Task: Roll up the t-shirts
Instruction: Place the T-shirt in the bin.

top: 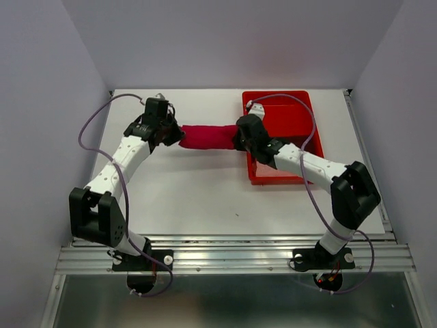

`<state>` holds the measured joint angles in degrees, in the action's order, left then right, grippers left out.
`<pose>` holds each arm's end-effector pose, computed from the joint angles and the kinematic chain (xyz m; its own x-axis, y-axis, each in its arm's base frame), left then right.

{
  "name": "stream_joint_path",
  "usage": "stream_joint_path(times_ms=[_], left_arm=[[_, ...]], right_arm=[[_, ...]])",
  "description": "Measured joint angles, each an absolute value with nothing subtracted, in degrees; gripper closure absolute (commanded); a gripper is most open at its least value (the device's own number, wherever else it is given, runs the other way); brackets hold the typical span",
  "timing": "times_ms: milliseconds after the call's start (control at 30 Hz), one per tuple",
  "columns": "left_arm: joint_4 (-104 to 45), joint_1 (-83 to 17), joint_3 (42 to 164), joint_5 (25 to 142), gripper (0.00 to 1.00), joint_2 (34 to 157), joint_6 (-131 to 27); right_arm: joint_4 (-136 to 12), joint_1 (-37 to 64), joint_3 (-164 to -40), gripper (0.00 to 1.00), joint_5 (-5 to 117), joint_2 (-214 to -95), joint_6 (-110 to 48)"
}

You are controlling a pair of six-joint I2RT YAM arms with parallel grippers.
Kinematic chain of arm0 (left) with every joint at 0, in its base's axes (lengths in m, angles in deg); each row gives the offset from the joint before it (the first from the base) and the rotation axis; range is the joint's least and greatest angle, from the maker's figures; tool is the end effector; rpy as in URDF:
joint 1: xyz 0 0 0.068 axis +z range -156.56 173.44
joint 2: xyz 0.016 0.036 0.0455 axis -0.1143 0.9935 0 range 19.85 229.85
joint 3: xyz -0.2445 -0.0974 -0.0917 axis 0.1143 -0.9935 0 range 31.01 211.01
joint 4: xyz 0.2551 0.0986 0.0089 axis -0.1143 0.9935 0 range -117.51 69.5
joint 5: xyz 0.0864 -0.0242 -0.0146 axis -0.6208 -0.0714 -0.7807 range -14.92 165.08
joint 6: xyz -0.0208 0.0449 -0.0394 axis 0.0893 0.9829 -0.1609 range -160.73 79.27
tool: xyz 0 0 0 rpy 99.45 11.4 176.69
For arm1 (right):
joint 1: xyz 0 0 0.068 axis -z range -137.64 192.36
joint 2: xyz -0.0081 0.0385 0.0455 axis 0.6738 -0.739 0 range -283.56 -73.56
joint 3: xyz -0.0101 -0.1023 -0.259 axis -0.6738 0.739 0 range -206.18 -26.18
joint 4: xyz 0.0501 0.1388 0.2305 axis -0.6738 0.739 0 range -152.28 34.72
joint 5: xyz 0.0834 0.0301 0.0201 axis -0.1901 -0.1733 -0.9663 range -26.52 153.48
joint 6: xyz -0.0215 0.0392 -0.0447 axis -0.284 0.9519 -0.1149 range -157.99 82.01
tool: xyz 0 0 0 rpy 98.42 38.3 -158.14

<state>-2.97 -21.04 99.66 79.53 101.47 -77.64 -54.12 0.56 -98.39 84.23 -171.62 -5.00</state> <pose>0.3308 -0.0893 0.3067 -0.6569 -0.4488 -0.6059 -0.1071 0.8510 -0.5142 0.3209 0.2638 0.2556 -0.5701 0.1735 -0.8030 -0.1120 0.9519 0.2852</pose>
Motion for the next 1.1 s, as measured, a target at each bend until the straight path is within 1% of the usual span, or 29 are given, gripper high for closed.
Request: stream_joint_path(times_ms=[167,300,500,667,767,1100], left_arm=[[-2.95,-26.00,112.01,79.35,1.00,110.32,-78.31],[-2.25,-30.83,125.75,78.50,1.00,120.03,-78.53],[-0.37,-35.71,146.17,78.26,1.00,135.04,-78.58],[0.99,-37.28,163.46,79.13,1.00,148.81,-78.53],[0.68,-37.59,167.28,80.90,1.00,153.95,-78.66],[-4.33,-39.25,167.57,83.88,1.00,161.47,-78.58]], right_arm=[[-54.12,7.73,-99.13,0.99,84.93,-168.08,-8.74],[-54.10,13.63,-99.72,0.99,85.13,-166.57,-11.01],[-54.01,22.19,-100.77,0.99,84.93,-166.50,-14.14],[-54.43,28.16,-102.76,0.99,84.91,-168.73,-16.65],[-54.84,29.87,-103.20,0.99,84.67,-170.59,-17.72],[-55.21,34.08,-103.50,0.99,83.47,-178.53,-21.22]])
